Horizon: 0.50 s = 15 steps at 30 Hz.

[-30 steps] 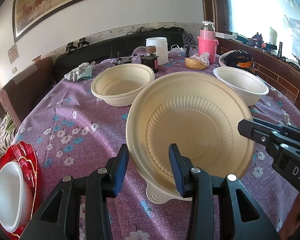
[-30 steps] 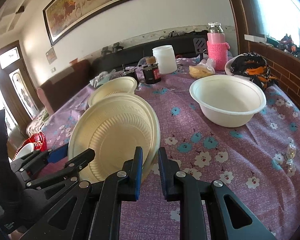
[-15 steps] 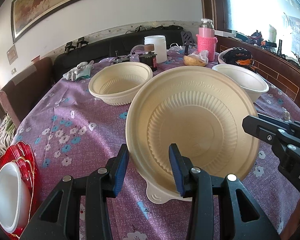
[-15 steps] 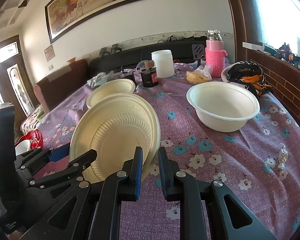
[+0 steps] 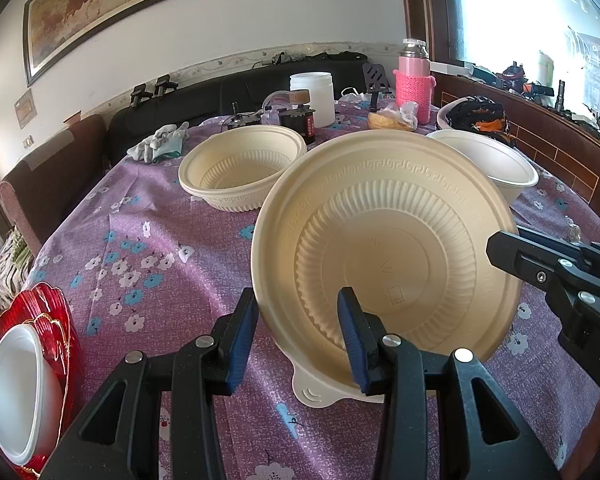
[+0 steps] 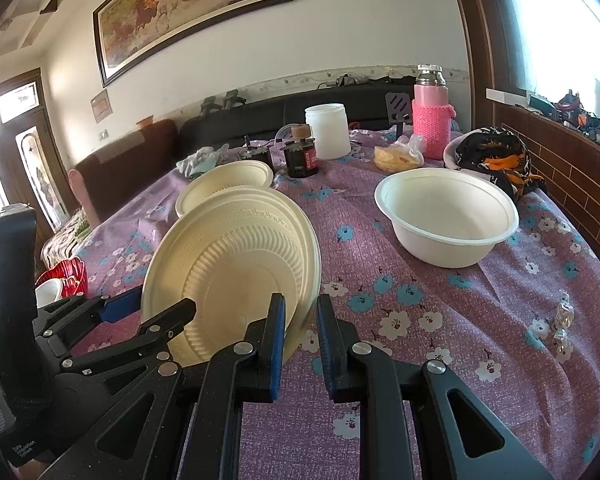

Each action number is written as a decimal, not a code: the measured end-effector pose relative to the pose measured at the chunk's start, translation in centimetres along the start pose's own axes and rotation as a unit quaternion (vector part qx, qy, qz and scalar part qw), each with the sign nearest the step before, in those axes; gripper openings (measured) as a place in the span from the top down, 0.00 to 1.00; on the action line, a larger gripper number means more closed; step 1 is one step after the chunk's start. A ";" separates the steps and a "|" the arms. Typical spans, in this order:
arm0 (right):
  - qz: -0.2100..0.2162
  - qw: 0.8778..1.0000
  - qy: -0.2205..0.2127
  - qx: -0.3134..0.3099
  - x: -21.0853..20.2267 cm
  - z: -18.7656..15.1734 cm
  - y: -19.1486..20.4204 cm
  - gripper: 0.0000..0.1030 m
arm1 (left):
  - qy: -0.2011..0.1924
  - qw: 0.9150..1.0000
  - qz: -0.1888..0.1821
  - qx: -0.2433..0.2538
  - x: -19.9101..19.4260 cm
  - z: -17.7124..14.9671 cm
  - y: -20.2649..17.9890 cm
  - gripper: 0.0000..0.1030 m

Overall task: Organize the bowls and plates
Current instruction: 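Hold the cream plate raised in the left gripper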

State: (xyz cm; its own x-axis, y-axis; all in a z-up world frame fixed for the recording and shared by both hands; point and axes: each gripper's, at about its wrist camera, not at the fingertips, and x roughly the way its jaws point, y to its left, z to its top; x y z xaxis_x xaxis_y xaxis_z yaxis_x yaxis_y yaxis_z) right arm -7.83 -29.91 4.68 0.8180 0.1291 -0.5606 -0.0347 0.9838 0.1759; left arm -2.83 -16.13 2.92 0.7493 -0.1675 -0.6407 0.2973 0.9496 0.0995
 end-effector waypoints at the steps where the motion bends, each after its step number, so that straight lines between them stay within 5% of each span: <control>1: 0.000 1.000 0.000 0.000 0.0 0.0 0.0 0.83 | 0.000 1.000 0.000 0.000 0.0 0.0 0.0 0.62; 15: -0.002 1.000 -0.003 -0.004 -0.2 0.0 0.2 0.83 | -0.009 1.000 0.005 0.001 -0.4 0.1 0.0 0.62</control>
State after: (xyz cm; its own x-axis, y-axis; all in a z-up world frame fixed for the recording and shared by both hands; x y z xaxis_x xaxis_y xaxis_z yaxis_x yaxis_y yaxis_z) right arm -7.98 -29.77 4.82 0.8221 0.1236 -0.5557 -0.0356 0.9854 0.1665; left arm -3.10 -16.11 3.22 0.7632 -0.1621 -0.6254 0.2898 0.9511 0.1071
